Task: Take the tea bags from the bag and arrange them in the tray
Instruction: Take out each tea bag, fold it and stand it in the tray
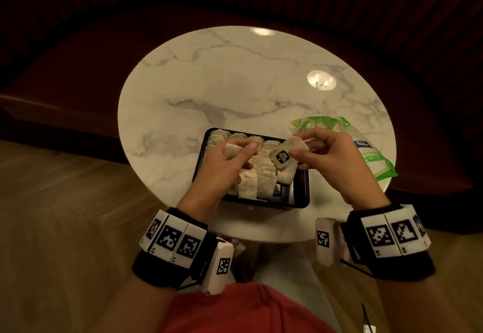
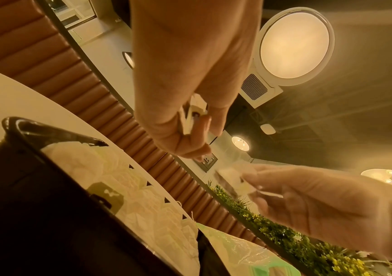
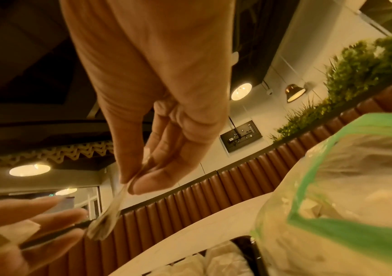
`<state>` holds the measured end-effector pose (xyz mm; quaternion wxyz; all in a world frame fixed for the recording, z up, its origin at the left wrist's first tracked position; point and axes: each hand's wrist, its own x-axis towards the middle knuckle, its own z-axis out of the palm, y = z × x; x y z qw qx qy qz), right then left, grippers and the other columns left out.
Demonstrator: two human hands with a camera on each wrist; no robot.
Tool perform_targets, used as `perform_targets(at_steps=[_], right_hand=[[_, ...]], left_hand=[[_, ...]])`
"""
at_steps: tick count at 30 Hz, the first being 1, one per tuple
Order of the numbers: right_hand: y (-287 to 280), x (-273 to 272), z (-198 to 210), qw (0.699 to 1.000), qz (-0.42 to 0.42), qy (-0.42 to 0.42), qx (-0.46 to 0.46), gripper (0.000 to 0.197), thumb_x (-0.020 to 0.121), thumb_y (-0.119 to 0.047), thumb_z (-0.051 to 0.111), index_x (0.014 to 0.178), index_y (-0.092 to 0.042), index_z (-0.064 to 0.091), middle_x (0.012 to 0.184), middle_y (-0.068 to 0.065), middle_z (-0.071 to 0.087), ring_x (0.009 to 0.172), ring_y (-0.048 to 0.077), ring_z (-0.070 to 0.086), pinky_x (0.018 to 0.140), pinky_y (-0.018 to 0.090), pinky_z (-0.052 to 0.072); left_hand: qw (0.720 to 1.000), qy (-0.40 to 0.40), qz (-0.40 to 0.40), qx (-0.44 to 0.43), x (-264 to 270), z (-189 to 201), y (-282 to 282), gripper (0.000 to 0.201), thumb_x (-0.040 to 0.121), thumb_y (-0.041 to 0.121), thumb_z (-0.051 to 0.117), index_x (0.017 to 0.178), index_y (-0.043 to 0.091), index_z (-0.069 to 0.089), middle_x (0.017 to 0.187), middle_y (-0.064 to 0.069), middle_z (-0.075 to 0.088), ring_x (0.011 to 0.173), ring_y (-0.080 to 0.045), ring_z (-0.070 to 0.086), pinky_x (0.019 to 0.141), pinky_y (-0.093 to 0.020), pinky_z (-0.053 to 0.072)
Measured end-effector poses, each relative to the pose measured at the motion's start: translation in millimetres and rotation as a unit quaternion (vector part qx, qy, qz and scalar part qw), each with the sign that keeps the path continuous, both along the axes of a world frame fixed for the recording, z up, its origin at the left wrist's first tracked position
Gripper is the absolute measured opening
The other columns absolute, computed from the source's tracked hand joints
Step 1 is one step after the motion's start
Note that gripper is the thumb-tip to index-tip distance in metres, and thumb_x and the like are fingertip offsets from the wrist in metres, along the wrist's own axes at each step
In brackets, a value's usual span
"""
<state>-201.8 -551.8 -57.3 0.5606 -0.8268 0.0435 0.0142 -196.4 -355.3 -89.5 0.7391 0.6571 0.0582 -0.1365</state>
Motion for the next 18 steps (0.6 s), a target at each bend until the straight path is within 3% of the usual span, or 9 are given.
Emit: perform_targets(at_steps=[3,7,11,14,16,18], right_hand=[[-10,1,-6,0.998,-0.016,-0.007,-0.057,0.026,0.084,-0.002,0.071,0.099,-0.02,0.06,0.08,0.016,0.064,0.066,0.022,0.067,0.061,0.03,0.059],[-14,5,-13,0.995,-0.02,0.02,-0.098,0.015,0.087,0.0,0.063,0.085,-0.015,0.067,0.079,0.012,0.065,0.061,0.016,0.069,0.066,0.03,0.06],[-18,11,-17,0.988,0.021,0.116,-0.096,0.018,0.089,-0.004,0.062,0.105,-0.006,0.07,0.091,0.015,0.072,0.079,0.017,0.071,0.077,0.024,0.058],[-20,15,-16,0.972,0.074,0.142,-0.174,0.025,0.086,-0.003,0.065,0.11,-0.007,0.07,0.092,0.015,0.073,0.088,0.024,0.071,0.087,0.034,0.057],[-18,17,-16,0.961,0.093,0.142,-0.218,0.02,0.086,-0.001,0.065,0.105,-0.004,0.071,0.083,0.015,0.073,0.076,0.024,0.071,0.077,0.031,0.059],[-15,20,-19,0.942,0.119,0.143,-0.277,0.013,0.089,-0.007,0.066,0.1,-0.003,0.071,0.073,0.01,0.07,0.061,0.014,0.065,0.056,0.019,0.054]], left_hand=[[1.0,0.0,-0.004,0.019,1,-4,3,0.015,0.092,0.027,0.065,0.106,0.023,0.069,0.101,0.003,0.072,0.069,0.001,0.061,0.052,-0.014,0.041],[0.999,0.006,-0.019,0.035,3,-5,4,0.017,0.093,0.025,0.064,0.108,0.02,0.069,0.096,0.003,0.073,0.064,0.004,0.061,0.052,-0.014,0.041],[0.999,0.018,-0.027,0.037,4,-7,6,0.014,0.095,0.022,0.061,0.107,0.017,0.068,0.087,0.005,0.072,0.062,0.002,0.06,0.053,-0.017,0.041],[0.999,0.026,-0.018,0.044,5,-10,10,0.017,0.096,0.022,0.059,0.109,0.015,0.068,0.088,0.003,0.071,0.062,0.0,0.06,0.052,-0.017,0.041],[0.999,0.025,-0.008,0.045,6,-11,12,0.017,0.096,0.02,0.059,0.108,0.013,0.069,0.088,0.001,0.071,0.062,-0.001,0.06,0.047,-0.014,0.038],[0.999,0.025,0.005,0.042,8,-12,14,0.015,0.097,0.018,0.059,0.105,0.012,0.069,0.085,0.001,0.07,0.059,-0.002,0.058,0.041,-0.013,0.035]])
